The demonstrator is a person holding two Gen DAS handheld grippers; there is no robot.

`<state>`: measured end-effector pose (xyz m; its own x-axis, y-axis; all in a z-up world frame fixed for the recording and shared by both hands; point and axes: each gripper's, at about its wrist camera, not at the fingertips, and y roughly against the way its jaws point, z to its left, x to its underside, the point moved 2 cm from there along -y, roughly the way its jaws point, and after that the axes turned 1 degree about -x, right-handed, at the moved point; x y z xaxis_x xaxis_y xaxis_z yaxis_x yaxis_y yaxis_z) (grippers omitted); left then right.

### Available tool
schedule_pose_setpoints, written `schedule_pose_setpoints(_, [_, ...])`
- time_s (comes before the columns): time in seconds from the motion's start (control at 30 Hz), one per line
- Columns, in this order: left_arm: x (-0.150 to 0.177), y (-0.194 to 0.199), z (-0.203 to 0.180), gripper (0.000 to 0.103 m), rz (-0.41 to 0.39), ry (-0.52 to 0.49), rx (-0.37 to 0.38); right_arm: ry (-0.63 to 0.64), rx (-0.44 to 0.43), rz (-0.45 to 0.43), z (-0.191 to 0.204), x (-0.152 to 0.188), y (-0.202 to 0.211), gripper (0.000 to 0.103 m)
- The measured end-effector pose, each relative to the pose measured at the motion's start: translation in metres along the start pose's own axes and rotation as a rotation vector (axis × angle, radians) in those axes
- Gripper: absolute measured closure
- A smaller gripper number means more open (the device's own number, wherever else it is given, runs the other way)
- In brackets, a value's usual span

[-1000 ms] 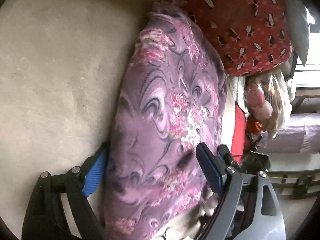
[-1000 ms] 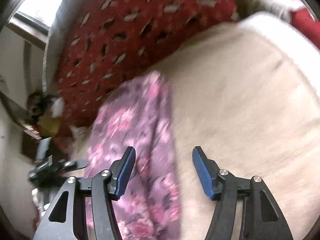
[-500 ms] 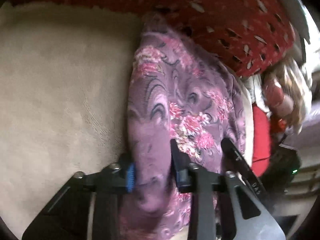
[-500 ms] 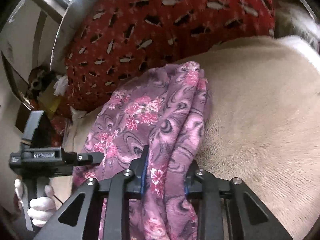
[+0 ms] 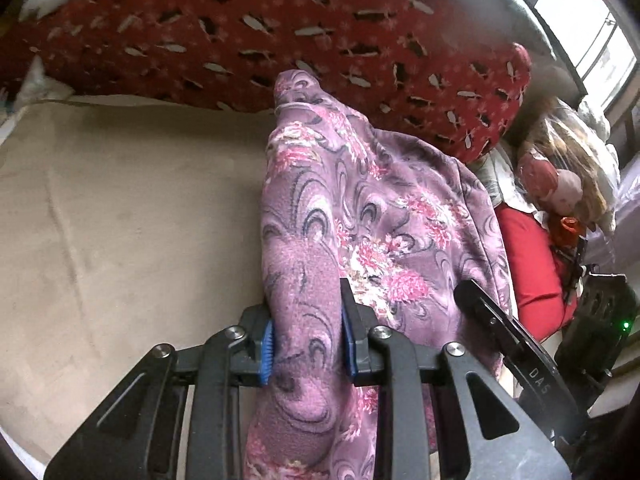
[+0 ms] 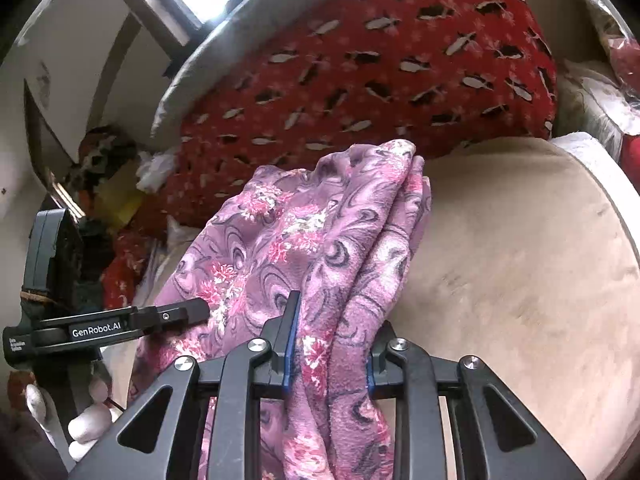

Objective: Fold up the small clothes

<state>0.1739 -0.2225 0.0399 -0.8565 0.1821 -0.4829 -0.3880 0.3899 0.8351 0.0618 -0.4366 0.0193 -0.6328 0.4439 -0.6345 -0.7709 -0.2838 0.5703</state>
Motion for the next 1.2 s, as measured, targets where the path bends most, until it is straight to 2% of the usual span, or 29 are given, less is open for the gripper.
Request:
schedule_pose_setpoints(0.23, [0.031, 0.029, 0.043, 0.079, -0.006, 0.042, -0.030, -0.001, -0.047, 0.029, 0.041, 0.029, -0.004, 0.078])
schedule_pose_setpoints(0.43, [0.053, 0.027, 0.088, 0.078, 0.024, 0.099, -0.051, -0.001, -0.080, 0.080, 0.071, 0.056, -0.022, 0.078])
schedule_pose_setpoints(0.5, [0.067, 0.010, 0.107, 0.076, 0.070, 0.122, -0.074, -0.024, -0.086, 0.105, 0.072, 0.070, -0.034, 0.077])
schedule_pose_setpoints(0.53, [0.075, -0.004, 0.118, 0.076, 0.118, 0.143, -0.091, -0.028, -0.081, 0.118, 0.070, 0.077, -0.038, 0.076])
schedule_pose_setpoints(0.6, [0.087, -0.024, 0.138, 0.055, 0.188, 0.192, -0.065, -0.040, -0.031, 0.198, 0.063, 0.098, -0.059, 0.073])
schedule_pose_setpoints(0.63, [0.089, -0.024, 0.144, 0.051, 0.183, 0.214, -0.039, -0.050, 0.015, 0.253, 0.056, 0.111, -0.069, 0.071])
schedule_pose_setpoints(0.67, [0.090, -0.021, 0.152, 0.048, 0.179, 0.238, -0.008, -0.082, -0.005, 0.247, 0.049, 0.117, -0.069, 0.069])
schedule_pose_setpoints(0.77, [0.081, -0.008, 0.164, 0.048, 0.160, 0.261, 0.057, -0.177, -0.040, 0.214, 0.035, 0.106, -0.054, 0.066])
schedule_pose_setpoints(0.87, [0.058, 0.000, 0.158, 0.049, 0.108, 0.246, 0.081, -0.180, -0.021, 0.101, 0.033, 0.074, -0.033, 0.066])
schedule_pose_setpoints(0.93, [0.045, -0.004, 0.146, 0.049, 0.101, 0.225, 0.095, -0.160, -0.050, 0.061, 0.040, 0.055, -0.033, 0.066])
schedule_pose_setpoints(1.03, [0.026, -0.028, 0.121, 0.049, 0.100, 0.151, 0.028, -0.080, -0.088, 0.056, 0.059, 0.040, -0.046, 0.069])
schedule_pose_setpoints(1.13, [0.009, -0.062, 0.111, 0.045, 0.120, 0.095, -0.079, 0.006, -0.025, 0.084, 0.063, 0.037, -0.071, 0.071])
schedule_pose_setpoints(1.2, [0.007, -0.083, 0.122, 0.026, 0.173, 0.124, -0.069, 0.028, 0.087, 0.129, 0.049, 0.044, -0.094, 0.082])
